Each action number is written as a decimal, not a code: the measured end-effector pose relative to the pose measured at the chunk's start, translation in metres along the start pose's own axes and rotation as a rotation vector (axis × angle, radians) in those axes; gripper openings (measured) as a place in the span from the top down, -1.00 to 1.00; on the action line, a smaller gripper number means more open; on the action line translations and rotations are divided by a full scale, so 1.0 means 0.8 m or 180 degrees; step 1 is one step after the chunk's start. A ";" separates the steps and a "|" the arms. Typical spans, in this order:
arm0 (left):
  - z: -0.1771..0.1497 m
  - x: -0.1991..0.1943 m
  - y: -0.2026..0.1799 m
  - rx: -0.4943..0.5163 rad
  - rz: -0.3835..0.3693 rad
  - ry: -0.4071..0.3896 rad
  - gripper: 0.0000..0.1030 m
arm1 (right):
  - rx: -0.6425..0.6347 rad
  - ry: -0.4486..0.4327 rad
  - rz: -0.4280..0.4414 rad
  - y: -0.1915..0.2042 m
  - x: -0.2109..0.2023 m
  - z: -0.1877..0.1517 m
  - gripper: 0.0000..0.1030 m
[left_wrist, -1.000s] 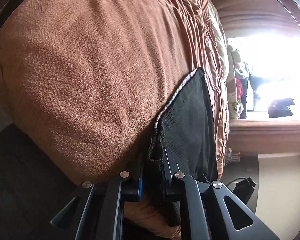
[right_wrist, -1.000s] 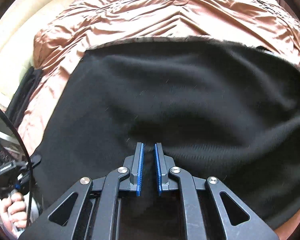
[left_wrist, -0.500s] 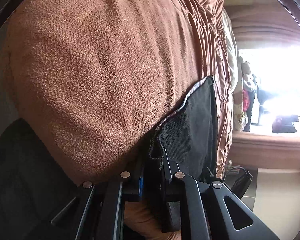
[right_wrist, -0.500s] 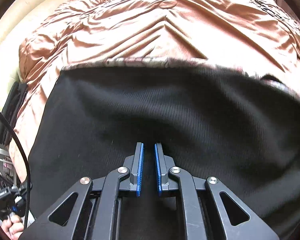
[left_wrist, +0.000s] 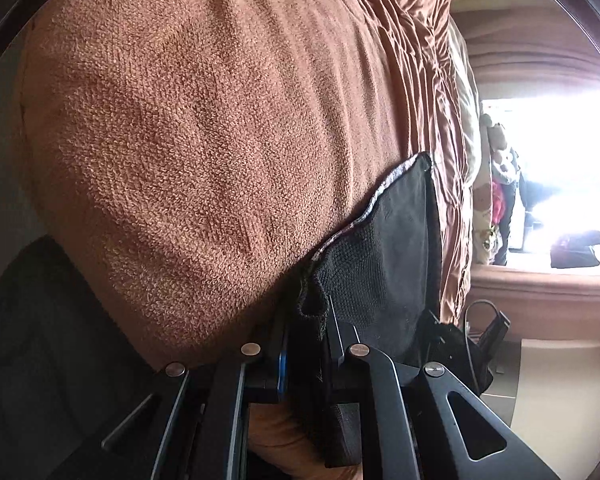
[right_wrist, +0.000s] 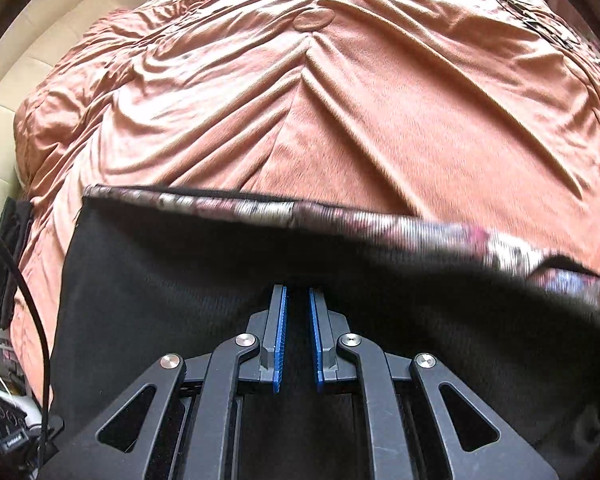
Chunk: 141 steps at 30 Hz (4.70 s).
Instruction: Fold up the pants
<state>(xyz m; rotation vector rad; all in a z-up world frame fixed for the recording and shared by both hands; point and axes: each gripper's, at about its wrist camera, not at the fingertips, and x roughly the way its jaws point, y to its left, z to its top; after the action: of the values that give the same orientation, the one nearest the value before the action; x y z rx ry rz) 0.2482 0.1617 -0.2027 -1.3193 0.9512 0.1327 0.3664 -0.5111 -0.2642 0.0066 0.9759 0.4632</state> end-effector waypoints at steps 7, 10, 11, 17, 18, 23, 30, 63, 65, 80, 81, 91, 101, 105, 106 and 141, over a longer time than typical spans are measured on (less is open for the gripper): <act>0.006 0.002 -0.002 0.0093 -0.0010 0.0042 0.74 | 0.0041 0.0006 -0.0096 0.002 0.020 0.024 0.94; 0.007 0.004 -0.007 0.0195 0.0015 0.0073 0.73 | 0.0041 0.0028 -0.0153 0.006 0.027 0.035 0.94; 0.008 0.004 -0.007 0.0208 0.0005 0.0087 0.72 | 0.0078 0.0040 -0.0142 0.006 0.026 0.037 0.94; 0.013 0.009 -0.008 0.0271 -0.0021 0.0140 0.71 | 0.0043 0.0011 -0.0020 0.013 -0.006 0.020 0.94; 0.014 0.010 -0.009 0.0309 -0.0014 0.0139 0.71 | 0.0033 0.0018 -0.0002 0.013 -0.011 0.014 0.94; 0.013 0.013 -0.014 0.0443 -0.0018 0.0106 0.72 | 0.0029 0.0063 0.0114 0.010 -0.035 -0.024 0.94; 0.014 0.011 -0.015 0.0491 -0.0075 0.0095 0.74 | -0.0033 0.0128 0.0277 0.015 -0.055 -0.082 0.94; -0.039 -0.035 -0.201 0.1732 -0.0698 0.0051 0.77 | 0.0206 -0.0161 0.0831 -0.039 -0.150 -0.250 0.93; -0.048 -0.031 -0.221 0.1845 -0.0691 0.0062 0.77 | 0.0242 -0.0242 0.0859 -0.051 -0.164 -0.254 0.85; -0.143 0.023 -0.338 0.2527 -0.0809 0.0417 0.77 | 0.0667 -0.0876 0.0837 -0.154 -0.250 -0.294 -0.13; -0.149 0.028 -0.344 0.2559 -0.0809 0.0447 0.77 | 0.0684 -0.0907 0.0842 -0.162 -0.255 -0.296 -0.13; -0.226 0.078 -0.392 0.2846 -0.0831 0.0794 0.77 | 0.0966 -0.1112 0.0878 -0.212 -0.278 -0.329 -0.13; -0.296 0.159 -0.388 0.2924 -0.0698 0.1234 0.77 | 0.1192 -0.1198 0.0854 -0.257 -0.288 -0.346 -0.13; -0.321 0.185 -0.377 0.2896 -0.0639 0.1395 0.77 | 0.1261 -0.1189 0.0826 -0.271 -0.286 -0.353 -0.13; -0.327 0.191 -0.374 0.2884 -0.0634 0.1431 0.77 | 0.1277 -0.1182 0.0817 -0.274 -0.286 -0.355 -0.13; -0.181 0.178 -0.239 0.2177 -0.0041 0.1168 -0.51 | 0.1182 -0.0971 0.0684 -0.250 -0.232 -0.320 -0.13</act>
<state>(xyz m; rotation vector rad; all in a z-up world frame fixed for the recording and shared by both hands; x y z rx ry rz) 0.3752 -0.0794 -0.1429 -0.7196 1.1595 -0.4282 0.1498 -0.8133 -0.3038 0.5076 0.7505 0.4558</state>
